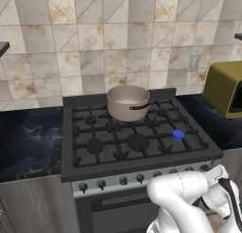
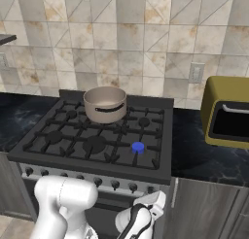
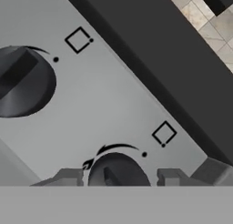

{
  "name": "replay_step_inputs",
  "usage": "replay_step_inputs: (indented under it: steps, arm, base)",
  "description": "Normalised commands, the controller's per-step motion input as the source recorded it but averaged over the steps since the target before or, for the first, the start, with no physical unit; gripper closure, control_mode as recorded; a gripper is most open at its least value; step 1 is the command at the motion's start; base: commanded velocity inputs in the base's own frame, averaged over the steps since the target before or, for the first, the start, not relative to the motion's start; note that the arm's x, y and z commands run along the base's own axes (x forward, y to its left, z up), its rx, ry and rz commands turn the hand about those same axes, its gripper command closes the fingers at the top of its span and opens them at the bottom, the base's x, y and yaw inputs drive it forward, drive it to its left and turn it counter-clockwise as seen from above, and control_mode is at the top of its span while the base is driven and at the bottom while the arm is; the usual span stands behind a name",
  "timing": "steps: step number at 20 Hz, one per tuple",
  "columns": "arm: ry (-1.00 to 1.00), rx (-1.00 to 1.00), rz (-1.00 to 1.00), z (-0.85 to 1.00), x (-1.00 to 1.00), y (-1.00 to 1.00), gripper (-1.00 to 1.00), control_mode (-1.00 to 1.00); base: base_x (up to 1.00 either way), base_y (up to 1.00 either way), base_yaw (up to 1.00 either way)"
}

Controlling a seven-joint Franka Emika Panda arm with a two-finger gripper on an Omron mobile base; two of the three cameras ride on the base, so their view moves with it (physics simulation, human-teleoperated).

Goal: Turn off the front right burner of the stove.

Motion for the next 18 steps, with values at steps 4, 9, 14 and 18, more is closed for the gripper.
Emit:
replay_step_inputs:
  steps: [4, 9, 14, 18]
  arm:
    - [0.0, 0.0, -0.08, -0.1, -0.17, -0.15, 1.0, -1.0]
    - [0.0, 0.01, -0.08, -0.01, -0.05, -0.12, 1.0, -1.0]
    - [-0.02, 0.16, -0.11, 0.0, -0.21, 0.0, 1.0, -1.0]
    - [-0.06, 0.27, -0.14, 0.0, -0.16, 0.0, 1.0, -1.0]
  base:
    - [0.0, 0.0, 0.0]
    - [0.0, 0.0, 0.0]
    - [0.0, 0.0, 0.0]
    - [0.0, 0.0, 0.0]
